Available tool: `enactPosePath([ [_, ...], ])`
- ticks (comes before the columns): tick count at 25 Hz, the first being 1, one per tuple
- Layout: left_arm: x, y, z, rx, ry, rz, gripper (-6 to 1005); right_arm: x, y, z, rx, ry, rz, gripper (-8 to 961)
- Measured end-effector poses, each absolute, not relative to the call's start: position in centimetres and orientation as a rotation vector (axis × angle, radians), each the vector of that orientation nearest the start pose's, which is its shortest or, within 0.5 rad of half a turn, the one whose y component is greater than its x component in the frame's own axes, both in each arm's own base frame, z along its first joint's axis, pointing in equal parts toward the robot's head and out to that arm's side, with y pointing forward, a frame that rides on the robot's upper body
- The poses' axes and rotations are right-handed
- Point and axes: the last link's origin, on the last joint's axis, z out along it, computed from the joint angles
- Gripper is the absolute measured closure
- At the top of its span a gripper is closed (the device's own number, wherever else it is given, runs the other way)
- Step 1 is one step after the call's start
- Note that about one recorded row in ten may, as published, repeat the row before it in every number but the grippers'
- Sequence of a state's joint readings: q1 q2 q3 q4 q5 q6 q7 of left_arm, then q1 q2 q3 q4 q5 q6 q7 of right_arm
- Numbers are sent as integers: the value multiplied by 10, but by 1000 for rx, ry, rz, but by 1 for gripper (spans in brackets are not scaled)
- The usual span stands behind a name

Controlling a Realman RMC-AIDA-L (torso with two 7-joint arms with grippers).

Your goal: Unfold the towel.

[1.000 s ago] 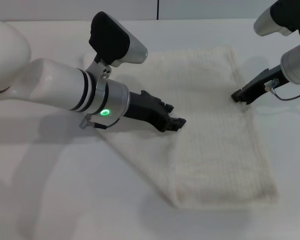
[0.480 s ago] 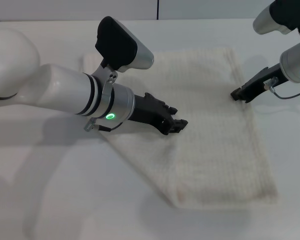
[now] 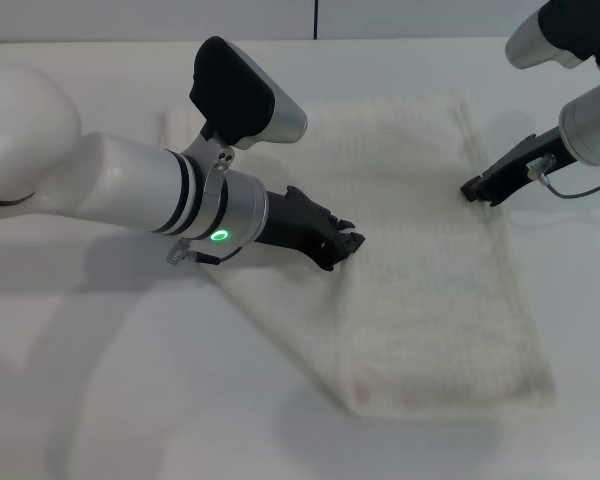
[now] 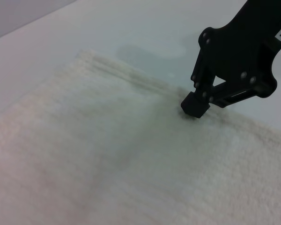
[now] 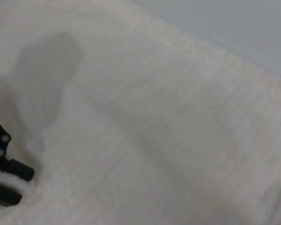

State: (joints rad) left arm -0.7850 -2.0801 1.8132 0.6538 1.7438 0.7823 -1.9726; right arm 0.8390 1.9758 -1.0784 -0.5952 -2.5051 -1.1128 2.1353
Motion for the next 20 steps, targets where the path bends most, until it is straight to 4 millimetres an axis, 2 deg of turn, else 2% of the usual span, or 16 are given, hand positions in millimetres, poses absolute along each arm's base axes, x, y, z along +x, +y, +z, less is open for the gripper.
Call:
enactPosePath([
  [1, -166, 373, -132, -2833, -591, -44, 667, 252, 423, -5, -2543, 917, -321, 954],
  [6, -167, 372, -132, -2841, -573, -39, 851, 252, 423, -5, -2542, 917, -322, 954],
  [15, -169, 364, -129, -2856, -591, -119, 915, 254, 422, -5, -2540, 919, -327, 954],
  [20, -172, 358, -116, -2853, -597, -203, 930, 255, 422, -5, -2538, 920, -327, 954],
])
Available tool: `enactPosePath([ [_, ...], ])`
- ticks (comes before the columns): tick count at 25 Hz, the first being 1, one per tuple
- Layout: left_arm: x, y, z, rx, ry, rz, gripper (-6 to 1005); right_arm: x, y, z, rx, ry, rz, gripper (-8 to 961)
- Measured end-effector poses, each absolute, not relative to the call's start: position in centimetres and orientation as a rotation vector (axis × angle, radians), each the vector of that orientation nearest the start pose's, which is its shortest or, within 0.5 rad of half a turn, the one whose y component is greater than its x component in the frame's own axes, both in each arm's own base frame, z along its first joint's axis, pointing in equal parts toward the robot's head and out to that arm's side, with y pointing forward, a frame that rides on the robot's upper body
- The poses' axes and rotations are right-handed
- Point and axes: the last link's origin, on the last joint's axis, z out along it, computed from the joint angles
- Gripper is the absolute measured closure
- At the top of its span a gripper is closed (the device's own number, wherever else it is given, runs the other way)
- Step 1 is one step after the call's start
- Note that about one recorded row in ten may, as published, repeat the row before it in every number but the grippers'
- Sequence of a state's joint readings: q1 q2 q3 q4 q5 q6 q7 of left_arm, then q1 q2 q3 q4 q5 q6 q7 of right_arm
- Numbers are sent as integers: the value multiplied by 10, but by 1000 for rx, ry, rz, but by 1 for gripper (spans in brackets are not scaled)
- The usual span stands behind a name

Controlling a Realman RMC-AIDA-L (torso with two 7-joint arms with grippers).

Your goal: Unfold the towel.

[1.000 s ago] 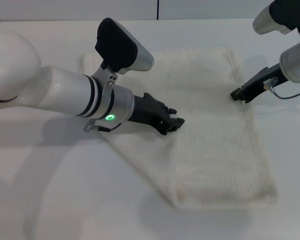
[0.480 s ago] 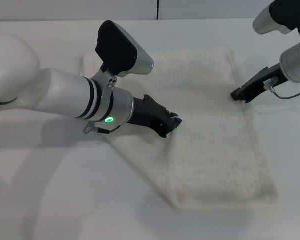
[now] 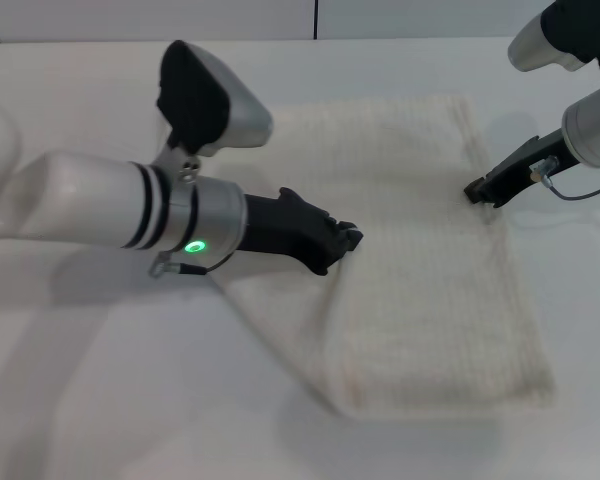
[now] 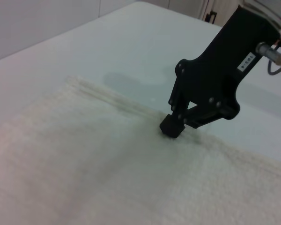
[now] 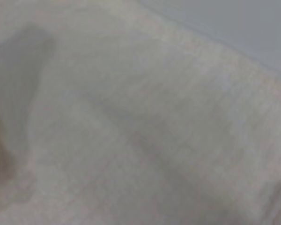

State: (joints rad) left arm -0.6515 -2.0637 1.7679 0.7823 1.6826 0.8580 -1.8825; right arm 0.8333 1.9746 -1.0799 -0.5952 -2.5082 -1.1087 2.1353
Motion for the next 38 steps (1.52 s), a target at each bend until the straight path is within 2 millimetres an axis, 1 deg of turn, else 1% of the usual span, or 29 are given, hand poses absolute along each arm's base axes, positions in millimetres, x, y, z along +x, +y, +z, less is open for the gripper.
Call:
enactPosePath([
  [1, -176, 357, -111, -2857, -611, -225, 934, 255, 423, -5, -2538, 919, -328, 954],
  [4, -181, 355, -105, -2855, -637, -252, 944, 254, 423, -4, -2537, 919, -328, 954],
  [6, -190, 352, -96, -2847, -665, -297, 944, 255, 423, -4, -2535, 918, -328, 954],
  [7, -190, 352, -96, -2847, -665, -297, 943, 255, 423, -4, -2535, 918, -328, 954],
  [10, -197, 350, -87, -2837, -685, -350, 944, 255, 424, -3, -2533, 918, -327, 954],
  [12, -205, 346, -77, -2831, -704, -397, 945, 255, 424, -2, -2530, 917, -327, 954],
  [15, -209, 343, -73, -2833, -707, -410, 946, 254, 425, -1, -2530, 914, -326, 954],
  [16, -213, 339, -70, -2843, -696, -421, 947, 254, 425, -1, -2530, 912, -326, 954],
  [19, -217, 335, -66, -2854, -675, -438, 947, 254, 426, -1, -2530, 910, -326, 954],
  [21, -222, 329, -58, -2861, -652, -485, 945, 253, 426, 0, -2529, 908, -327, 954],
  [23, -223, 328, -55, -2863, -645, -504, 943, 253, 426, 0, -2529, 908, -327, 954],
  [26, -227, 323, -40, -2855, -625, -596, 943, 253, 427, 1, -2528, 908, -327, 954],
  [27, -227, 323, -40, -2855, -625, -596, 943, 253, 427, 1, -2528, 908, -327, 954],
  [29, -230, 321, -30, -2839, -622, -662, 943, 254, 426, 1, -2525, 909, -335, 954],
  [30, -230, 321, -30, -2839, -622, -662, 943, 254, 426, 1, -2525, 909, -335, 954],
  [31, -233, 320, -25, -2825, -629, -695, 943, 255, 426, 2, -2522, 910, -346, 954],
  [32, -233, 320, -25, -2825, -629, -695, 942, 255, 426, 2, -2522, 910, -346, 954],
  [36, -241, 315, -14, -2793, -638, -745, 942, 258, 425, 1, -2521, 919, -355, 954],
  [38, -241, 314, -14, -2795, -637, -750, 942, 258, 425, 1, -2520, 920, -353, 954],
])
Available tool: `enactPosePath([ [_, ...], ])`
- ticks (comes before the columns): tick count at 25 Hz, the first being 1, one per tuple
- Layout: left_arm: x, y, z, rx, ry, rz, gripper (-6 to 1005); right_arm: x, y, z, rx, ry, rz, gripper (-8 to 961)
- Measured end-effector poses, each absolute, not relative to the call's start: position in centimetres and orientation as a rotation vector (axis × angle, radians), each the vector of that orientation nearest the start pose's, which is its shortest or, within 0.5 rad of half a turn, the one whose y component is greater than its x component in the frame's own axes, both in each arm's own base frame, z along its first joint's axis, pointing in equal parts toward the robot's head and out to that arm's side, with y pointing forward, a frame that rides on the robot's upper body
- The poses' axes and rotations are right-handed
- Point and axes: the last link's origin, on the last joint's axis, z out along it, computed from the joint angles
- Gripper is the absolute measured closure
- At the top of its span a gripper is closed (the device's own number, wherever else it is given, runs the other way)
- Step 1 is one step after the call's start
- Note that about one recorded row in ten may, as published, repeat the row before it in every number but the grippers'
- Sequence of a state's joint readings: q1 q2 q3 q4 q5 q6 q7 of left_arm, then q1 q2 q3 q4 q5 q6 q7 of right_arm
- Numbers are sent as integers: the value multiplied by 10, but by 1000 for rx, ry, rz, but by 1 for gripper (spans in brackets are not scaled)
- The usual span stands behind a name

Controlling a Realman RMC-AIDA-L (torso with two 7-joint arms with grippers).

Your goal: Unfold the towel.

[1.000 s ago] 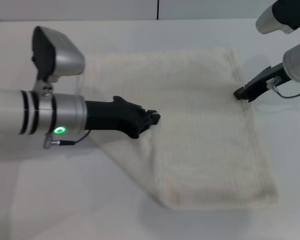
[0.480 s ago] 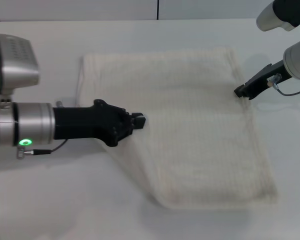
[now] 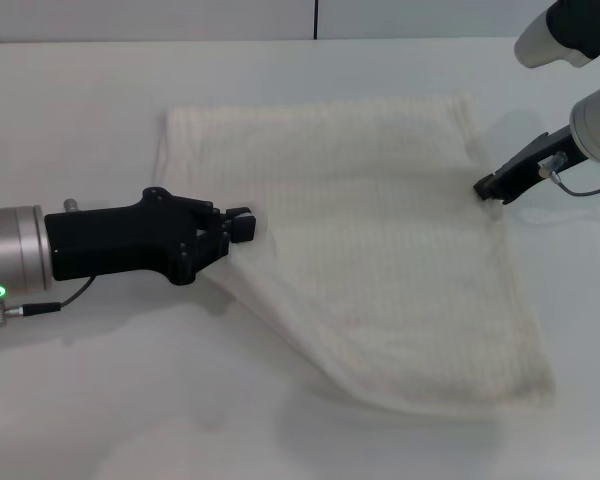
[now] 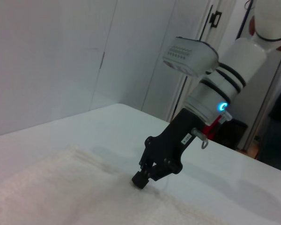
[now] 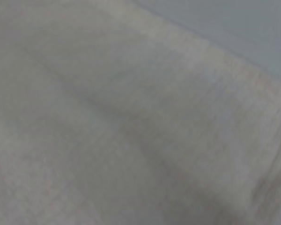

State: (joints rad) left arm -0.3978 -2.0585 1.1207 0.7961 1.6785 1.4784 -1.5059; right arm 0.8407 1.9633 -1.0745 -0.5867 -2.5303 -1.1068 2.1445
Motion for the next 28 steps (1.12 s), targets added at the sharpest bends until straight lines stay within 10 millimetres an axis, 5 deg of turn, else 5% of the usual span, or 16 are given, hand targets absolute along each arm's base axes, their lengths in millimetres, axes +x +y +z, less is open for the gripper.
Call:
enactPosePath([
  [28, -265, 287, -1, -2766, -594, -884, 940, 257, 424, -1, -2518, 936, -346, 954],
])
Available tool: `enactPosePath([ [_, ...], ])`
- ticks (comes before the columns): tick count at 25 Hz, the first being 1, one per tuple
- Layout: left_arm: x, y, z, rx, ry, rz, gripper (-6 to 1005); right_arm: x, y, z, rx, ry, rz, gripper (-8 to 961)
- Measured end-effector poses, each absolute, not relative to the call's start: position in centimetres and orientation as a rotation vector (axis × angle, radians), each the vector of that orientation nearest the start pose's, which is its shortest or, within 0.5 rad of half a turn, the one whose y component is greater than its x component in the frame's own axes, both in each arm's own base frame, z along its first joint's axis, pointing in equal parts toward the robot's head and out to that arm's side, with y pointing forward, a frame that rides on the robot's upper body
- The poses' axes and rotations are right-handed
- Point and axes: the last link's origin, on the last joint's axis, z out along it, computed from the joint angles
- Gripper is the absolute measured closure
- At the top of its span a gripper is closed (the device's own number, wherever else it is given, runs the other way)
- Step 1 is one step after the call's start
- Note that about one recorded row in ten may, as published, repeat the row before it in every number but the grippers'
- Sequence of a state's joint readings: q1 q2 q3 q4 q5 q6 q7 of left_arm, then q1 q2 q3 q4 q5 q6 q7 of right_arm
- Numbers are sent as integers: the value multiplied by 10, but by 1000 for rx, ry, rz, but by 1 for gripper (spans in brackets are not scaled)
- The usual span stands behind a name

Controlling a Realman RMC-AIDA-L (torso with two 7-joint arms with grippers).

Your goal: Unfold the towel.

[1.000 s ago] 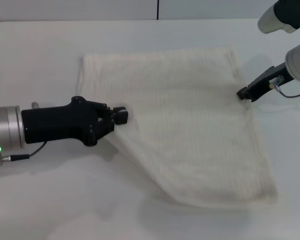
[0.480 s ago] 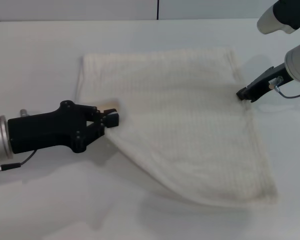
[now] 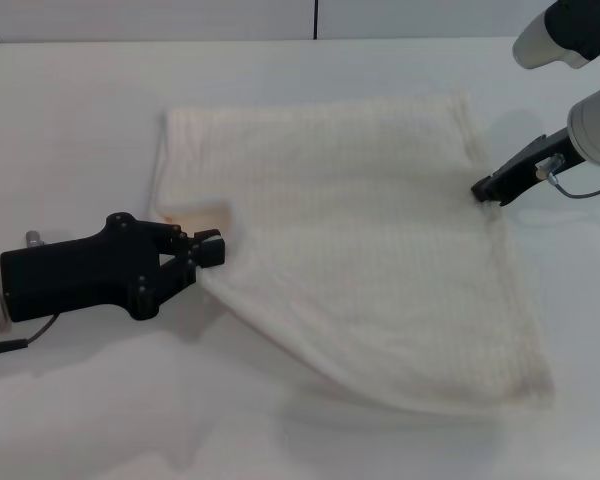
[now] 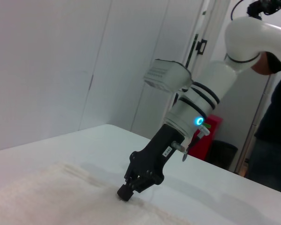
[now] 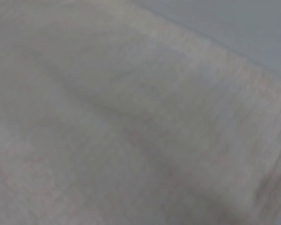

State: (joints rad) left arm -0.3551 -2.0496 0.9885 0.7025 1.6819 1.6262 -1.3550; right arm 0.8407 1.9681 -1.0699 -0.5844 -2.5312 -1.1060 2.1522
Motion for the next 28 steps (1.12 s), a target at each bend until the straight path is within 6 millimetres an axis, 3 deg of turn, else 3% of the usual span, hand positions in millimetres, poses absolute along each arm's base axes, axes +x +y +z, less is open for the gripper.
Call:
enactPosePath([
  [14, -269, 280, -3, -2757, -501, -887, 941, 256, 425, -1, -2516, 940, -347, 954],
  [28, -280, 272, -3, -2702, -530, -932, 940, 256, 426, 0, -2510, 945, -348, 954],
])
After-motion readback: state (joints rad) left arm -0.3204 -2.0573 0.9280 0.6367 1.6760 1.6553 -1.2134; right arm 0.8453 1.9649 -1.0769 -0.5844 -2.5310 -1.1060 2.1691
